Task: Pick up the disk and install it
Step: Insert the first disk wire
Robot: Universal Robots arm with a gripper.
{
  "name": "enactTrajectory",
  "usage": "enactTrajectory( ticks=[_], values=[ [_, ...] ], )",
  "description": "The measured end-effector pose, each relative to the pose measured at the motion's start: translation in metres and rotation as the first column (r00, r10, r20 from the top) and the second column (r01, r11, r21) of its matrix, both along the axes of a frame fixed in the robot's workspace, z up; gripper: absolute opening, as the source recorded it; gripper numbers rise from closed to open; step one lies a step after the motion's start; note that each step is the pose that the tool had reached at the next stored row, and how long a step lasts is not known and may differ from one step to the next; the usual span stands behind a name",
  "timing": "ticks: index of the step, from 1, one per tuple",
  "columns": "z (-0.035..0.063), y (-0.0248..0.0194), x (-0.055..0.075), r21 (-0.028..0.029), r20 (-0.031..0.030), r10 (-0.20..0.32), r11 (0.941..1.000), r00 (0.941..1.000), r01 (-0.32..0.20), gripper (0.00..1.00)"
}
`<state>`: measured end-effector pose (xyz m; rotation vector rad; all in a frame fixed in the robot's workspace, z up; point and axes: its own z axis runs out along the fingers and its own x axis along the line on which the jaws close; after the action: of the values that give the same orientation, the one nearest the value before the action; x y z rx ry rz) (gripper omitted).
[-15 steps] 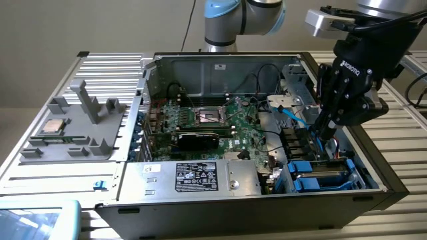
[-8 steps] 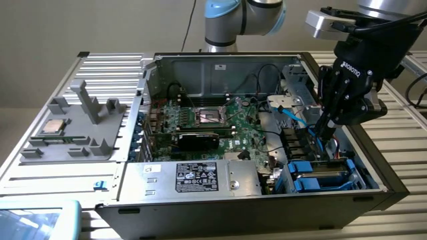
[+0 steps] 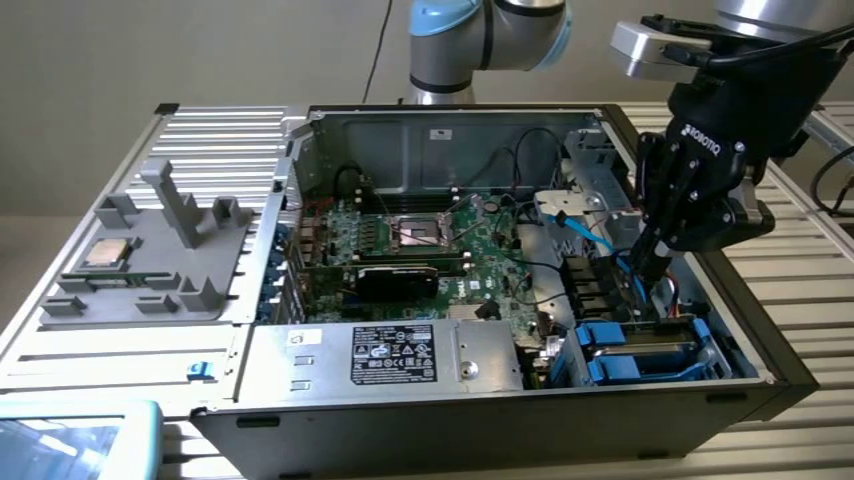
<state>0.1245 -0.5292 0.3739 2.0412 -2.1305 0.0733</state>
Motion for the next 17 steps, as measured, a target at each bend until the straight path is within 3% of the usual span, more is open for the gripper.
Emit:
enactTrajectory(
  ticks=[4, 9, 11, 15, 17],
  values=[
    [0.0, -0.004, -0.003, 0.0042, 0.0, 0.0, 1.0, 1.0, 0.0, 0.16],
    [0.0, -0.0106, -0.005, 0.0178, 0.0001, 0.0, 0.9998, 1.0, 0.0, 0.16],
    [-0.0002, -0.0148, -0.005, 0.0338, 0.0002, 0.0, 0.9994, 1.0, 0.0, 0.16],
    [-0.0016, -0.0235, -0.005, 0.0717, 0.0008, 0.0, 0.9974, 1.0, 0.0, 0.16],
    [-0.0025, -0.0263, -0.005, 0.0746, 0.0011, 0.0, 0.9972, 1.0, 0.0, 0.16]
  ],
)
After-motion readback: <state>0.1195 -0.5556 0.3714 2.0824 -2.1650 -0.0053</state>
